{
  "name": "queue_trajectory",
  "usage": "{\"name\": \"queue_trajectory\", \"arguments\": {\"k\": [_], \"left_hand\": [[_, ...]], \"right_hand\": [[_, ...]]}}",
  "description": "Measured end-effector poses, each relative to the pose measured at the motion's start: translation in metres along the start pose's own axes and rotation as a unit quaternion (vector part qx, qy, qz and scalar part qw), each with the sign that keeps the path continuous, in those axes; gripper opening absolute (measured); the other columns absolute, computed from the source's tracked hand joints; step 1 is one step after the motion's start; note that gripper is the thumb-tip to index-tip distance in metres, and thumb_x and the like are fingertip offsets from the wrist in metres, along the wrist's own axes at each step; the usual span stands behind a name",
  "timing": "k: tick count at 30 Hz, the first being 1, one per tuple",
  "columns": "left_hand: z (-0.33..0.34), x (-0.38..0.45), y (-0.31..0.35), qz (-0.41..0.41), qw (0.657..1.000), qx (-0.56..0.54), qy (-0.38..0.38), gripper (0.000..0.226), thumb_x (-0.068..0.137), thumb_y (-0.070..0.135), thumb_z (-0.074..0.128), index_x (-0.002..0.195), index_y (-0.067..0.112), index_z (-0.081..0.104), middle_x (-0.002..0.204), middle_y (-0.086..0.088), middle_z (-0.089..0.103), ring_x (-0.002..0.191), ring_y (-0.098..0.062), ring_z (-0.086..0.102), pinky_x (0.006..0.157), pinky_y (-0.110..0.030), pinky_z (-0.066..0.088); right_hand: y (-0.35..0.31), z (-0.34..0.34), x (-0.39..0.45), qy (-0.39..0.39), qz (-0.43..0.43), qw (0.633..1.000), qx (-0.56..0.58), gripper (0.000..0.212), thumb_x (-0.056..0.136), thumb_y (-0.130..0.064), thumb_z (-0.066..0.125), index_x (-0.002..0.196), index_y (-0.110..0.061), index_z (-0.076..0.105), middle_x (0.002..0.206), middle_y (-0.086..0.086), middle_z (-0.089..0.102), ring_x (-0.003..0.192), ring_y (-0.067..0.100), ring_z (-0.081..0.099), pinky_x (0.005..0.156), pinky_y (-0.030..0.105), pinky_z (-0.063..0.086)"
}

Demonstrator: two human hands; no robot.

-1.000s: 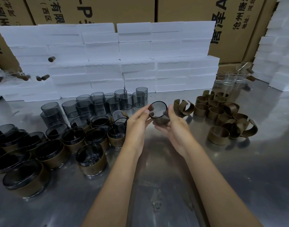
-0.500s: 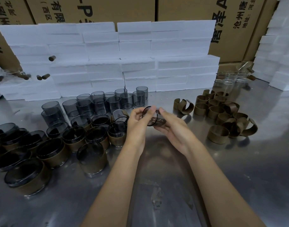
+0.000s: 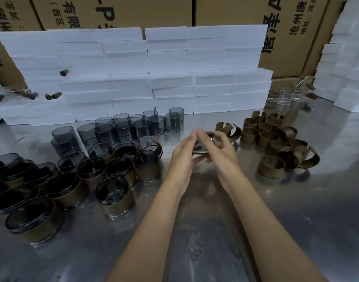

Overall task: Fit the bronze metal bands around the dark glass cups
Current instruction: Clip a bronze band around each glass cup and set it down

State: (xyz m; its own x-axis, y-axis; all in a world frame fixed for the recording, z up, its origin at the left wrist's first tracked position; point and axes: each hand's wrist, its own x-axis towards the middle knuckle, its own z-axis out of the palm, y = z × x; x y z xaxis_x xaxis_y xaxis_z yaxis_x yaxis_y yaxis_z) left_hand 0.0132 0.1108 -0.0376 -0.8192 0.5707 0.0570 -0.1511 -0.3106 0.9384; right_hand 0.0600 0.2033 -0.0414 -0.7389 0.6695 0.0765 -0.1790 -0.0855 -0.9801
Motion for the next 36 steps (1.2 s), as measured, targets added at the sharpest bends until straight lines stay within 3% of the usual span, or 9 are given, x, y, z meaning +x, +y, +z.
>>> {"name": "queue_trajectory", "arguments": {"k": [6,10,14,20,23,26,28,31,36], "left_hand": [[-0.008,0.008,-0.004,-0.026,0.995,-0.070,0.064,0.039,0.112,0.029,0.034,0.134,0.008,0.058,0.125,-0.027,0.068,0.116,-0.035,0.068,0.103,-0.046,0.054],[-0.012,0.011,-0.007,-0.045,0.993,-0.086,0.062,0.040,0.111,0.033,0.038,0.128,0.005,0.061,0.096,-0.015,0.077,0.086,-0.019,0.075,0.071,-0.030,0.061],[-0.016,0.010,-0.004,-0.057,0.992,-0.108,0.021,0.041,0.103,0.045,0.053,0.098,0.010,0.074,0.093,-0.014,0.076,0.093,-0.024,0.073,0.080,-0.034,0.061],[-0.014,0.010,-0.002,-0.055,0.991,-0.120,0.030,0.033,0.096,0.035,0.068,0.111,0.005,0.066,0.103,-0.018,0.067,0.089,-0.025,0.069,0.073,-0.038,0.061],[-0.016,0.013,-0.002,-0.068,0.982,-0.161,0.069,0.033,0.093,0.032,0.072,0.112,0.005,0.066,0.098,-0.013,0.068,0.085,-0.022,0.069,0.069,-0.038,0.063],[-0.019,0.013,-0.001,-0.081,0.978,-0.185,0.060,0.050,0.093,0.031,0.072,0.134,0.005,0.060,0.117,-0.017,0.066,0.101,-0.027,0.067,0.069,-0.037,0.063],[-0.020,0.014,-0.002,-0.082,0.979,-0.184,0.042,0.051,0.091,0.030,0.073,0.134,0.006,0.060,0.117,-0.017,0.066,0.097,-0.026,0.069,0.073,-0.041,0.064],[-0.020,0.017,-0.004,-0.082,0.980,-0.179,0.023,0.040,0.090,0.030,0.073,0.125,0.012,0.065,0.110,-0.014,0.069,0.096,-0.025,0.069,0.083,-0.045,0.063],[-0.020,0.020,-0.005,-0.087,0.981,-0.171,0.012,0.034,0.093,0.028,0.072,0.123,0.012,0.068,0.108,-0.013,0.070,0.100,-0.026,0.069,0.090,-0.046,0.061]], "right_hand": [[0.003,0.006,0.000,0.000,-0.064,0.995,-0.072,0.039,0.077,-0.049,0.086,0.105,-0.034,0.064,0.099,0.005,0.063,0.086,0.012,0.062,0.078,0.027,0.052],[0.005,0.012,-0.003,0.028,-0.145,0.977,-0.157,0.041,0.078,-0.050,0.085,0.100,-0.029,0.057,0.078,-0.018,0.060,0.068,0.001,0.054,0.065,0.016,0.043],[0.007,0.012,-0.004,0.040,-0.173,0.963,-0.201,0.029,0.088,-0.043,0.077,0.095,-0.025,0.055,0.055,-0.032,0.051,0.056,-0.006,0.050,0.055,0.010,0.038],[0.002,0.006,0.000,0.069,-0.135,0.976,-0.157,0.021,0.103,-0.015,0.057,0.083,-0.020,0.060,0.064,-0.002,0.061,0.052,0.013,0.062,0.054,0.030,0.052],[-0.004,-0.002,0.010,0.160,-0.082,0.981,-0.074,0.021,0.100,-0.006,0.053,0.086,-0.018,0.062,0.076,0.010,0.063,0.056,0.016,0.065,0.059,0.033,0.058],[-0.009,-0.025,0.033,0.248,-0.059,0.940,-0.227,0.027,0.093,-0.004,0.053,0.114,-0.016,0.066,0.111,0.009,0.066,0.111,0.026,0.055,0.103,0.042,0.046],[-0.014,-0.040,0.049,0.224,-0.034,0.906,-0.358,0.046,0.091,-0.005,0.054,0.136,-0.014,0.058,0.140,0.012,0.053,0.135,0.030,0.037,0.115,0.040,0.032],[-0.023,-0.055,0.075,0.160,-0.034,0.837,-0.522,0.056,0.094,-0.012,0.058,0.149,-0.016,0.049,0.158,0.011,0.037,0.149,0.032,0.021,0.124,0.044,0.015],[-0.028,-0.065,0.102,0.125,-0.028,0.736,-0.664,0.034,0.099,-0.031,0.058,0.130,-0.028,0.068,0.151,0.010,0.047,0.148,0.033,0.024,0.125,0.046,0.010]]}}
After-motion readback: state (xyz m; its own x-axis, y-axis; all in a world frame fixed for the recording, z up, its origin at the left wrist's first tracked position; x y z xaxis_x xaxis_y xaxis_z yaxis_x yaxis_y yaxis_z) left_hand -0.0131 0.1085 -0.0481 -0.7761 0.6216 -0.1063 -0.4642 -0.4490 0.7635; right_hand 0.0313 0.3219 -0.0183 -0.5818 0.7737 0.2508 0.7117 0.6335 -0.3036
